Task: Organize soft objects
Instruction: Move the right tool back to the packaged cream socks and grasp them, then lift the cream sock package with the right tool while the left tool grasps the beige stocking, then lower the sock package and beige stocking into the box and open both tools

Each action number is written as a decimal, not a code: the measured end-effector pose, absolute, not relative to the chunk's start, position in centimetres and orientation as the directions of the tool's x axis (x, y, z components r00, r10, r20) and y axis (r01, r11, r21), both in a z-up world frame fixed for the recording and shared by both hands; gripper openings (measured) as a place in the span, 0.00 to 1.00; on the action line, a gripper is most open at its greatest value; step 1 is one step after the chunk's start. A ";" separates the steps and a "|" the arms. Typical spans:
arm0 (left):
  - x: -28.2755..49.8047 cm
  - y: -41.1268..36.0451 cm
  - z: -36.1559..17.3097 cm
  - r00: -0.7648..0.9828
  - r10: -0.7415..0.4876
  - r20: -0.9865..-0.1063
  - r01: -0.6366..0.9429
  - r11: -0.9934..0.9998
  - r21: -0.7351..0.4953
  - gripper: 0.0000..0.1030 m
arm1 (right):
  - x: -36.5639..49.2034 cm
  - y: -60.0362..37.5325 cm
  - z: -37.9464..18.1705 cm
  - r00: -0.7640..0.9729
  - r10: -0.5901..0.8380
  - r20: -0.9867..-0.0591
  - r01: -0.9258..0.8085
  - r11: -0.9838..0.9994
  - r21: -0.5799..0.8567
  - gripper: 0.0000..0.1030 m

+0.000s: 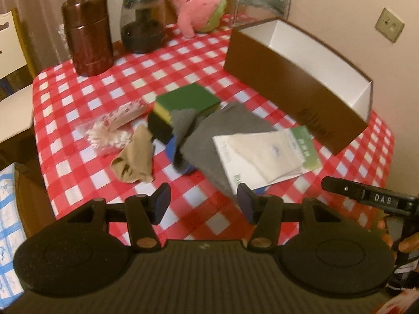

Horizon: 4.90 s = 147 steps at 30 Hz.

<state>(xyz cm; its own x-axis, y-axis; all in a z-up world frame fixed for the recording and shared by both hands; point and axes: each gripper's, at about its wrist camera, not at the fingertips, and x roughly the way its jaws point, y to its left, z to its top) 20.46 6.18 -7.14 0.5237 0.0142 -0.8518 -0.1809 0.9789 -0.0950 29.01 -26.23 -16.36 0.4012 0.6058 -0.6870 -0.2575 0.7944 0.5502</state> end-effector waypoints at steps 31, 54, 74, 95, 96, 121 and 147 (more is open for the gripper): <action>22.3 13.5 -10.6 0.499 -0.050 -0.865 -0.157 0.977 -0.147 0.51 | 31.6 -23.6 -20.3 0.578 0.601 -0.552 0.208 0.546 0.812 0.48; 23.7 16.4 -13.5 0.475 -0.015 -0.880 -0.171 0.979 -0.109 0.50 | 34.1 -19.3 -12.7 0.456 0.612 -0.646 -0.093 0.755 0.649 0.11; 26.7 17.2 -16.4 0.462 0.004 -0.887 -0.212 0.971 -0.107 0.06 | 36.1 -16.7 -11.6 0.361 0.530 -0.767 -0.266 0.847 0.460 0.11; 28.1 10.0 -3.4 0.700 -0.080 -0.709 -0.011 0.992 -0.123 0.04 | 35.8 -25.1 -8.0 0.478 0.625 -0.617 -0.131 0.745 0.654 0.10; 28.7 9.4 -3.0 0.707 -0.091 -0.702 0.003 0.992 -0.125 0.04 | 35.9 -25.6 -7.8 0.486 0.625 -0.611 -0.122 0.740 0.661 0.10; 47.3 -5.0 0.0 0.731 -0.236 -0.640 0.218 0.970 -0.109 0.04 | 48.8 -34.1 -5.8 0.651 0.553 -0.520 -0.093 0.738 0.668 0.10; 54.7 -3.8 -7.7 0.570 -0.182 -0.801 0.170 0.980 -0.103 0.18 | 55.8 -31.1 -13.6 0.495 0.434 -0.753 -0.084 0.886 0.456 0.81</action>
<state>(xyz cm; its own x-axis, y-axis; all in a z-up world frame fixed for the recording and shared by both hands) 54.75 -3.82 -7.73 0.5700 -0.1825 -0.8011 0.1695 0.9802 -0.1026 55.78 -31.06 -13.60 0.4946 0.4345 -0.7527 -0.0839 0.8859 0.4562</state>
